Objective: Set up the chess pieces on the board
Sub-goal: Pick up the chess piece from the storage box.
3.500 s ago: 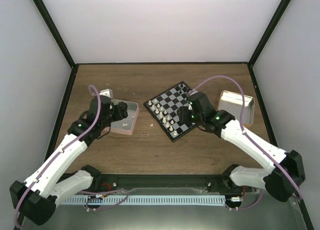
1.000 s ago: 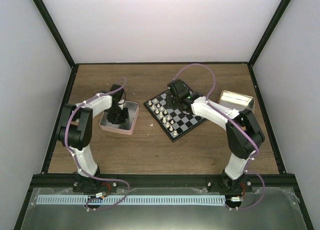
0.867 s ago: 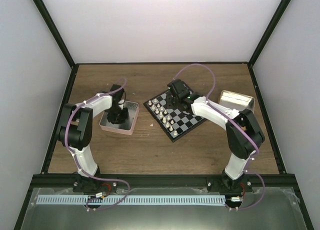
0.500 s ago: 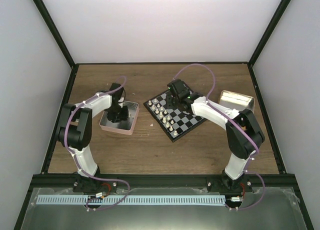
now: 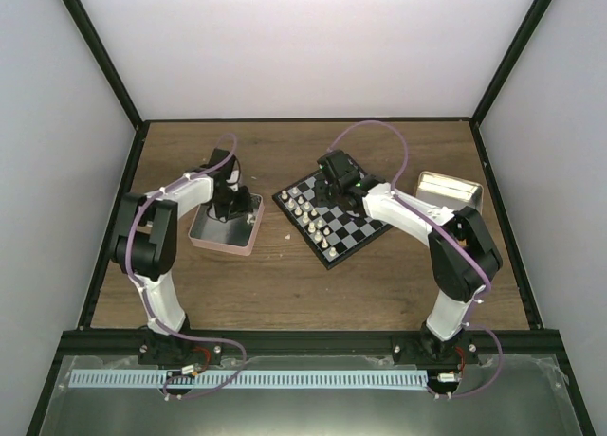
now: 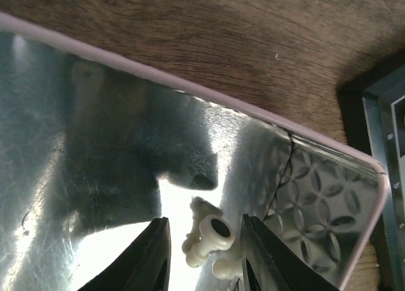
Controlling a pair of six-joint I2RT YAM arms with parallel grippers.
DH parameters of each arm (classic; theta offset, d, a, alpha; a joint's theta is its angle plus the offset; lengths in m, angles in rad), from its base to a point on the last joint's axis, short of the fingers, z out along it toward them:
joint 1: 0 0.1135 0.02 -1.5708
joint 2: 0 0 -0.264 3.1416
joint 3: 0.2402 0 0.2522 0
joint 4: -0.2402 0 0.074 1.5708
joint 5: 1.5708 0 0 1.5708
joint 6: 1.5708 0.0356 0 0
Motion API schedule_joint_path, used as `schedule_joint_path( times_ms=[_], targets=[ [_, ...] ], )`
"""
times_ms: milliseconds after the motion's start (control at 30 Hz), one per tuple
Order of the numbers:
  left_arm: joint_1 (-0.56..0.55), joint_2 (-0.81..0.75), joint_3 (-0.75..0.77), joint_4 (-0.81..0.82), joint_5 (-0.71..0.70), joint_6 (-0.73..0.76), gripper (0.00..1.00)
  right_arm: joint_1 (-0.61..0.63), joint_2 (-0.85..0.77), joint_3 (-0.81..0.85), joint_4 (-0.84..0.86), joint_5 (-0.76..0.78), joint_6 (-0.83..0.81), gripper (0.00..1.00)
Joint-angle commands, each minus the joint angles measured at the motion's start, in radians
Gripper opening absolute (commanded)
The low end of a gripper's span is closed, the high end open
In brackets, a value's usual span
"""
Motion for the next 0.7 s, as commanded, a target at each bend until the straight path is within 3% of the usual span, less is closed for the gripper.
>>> schedule_joint_path(
  times_ms=[0,500,667],
  targets=[
    [-0.001,0.037,0.017,0.025,0.031,0.007,0.30,-0.007,-0.030,0.008,0.010,0.009,-0.020,0.40],
    [-0.035,0.068,0.026,-0.065,-0.092,0.034,0.29,-0.007,-0.034,-0.002,0.009,0.011,-0.018,0.40],
    [-0.045,0.087,0.044,-0.105,-0.155,0.024,0.24,-0.007,-0.037,-0.008,0.011,0.009,-0.013,0.40]
  ],
)
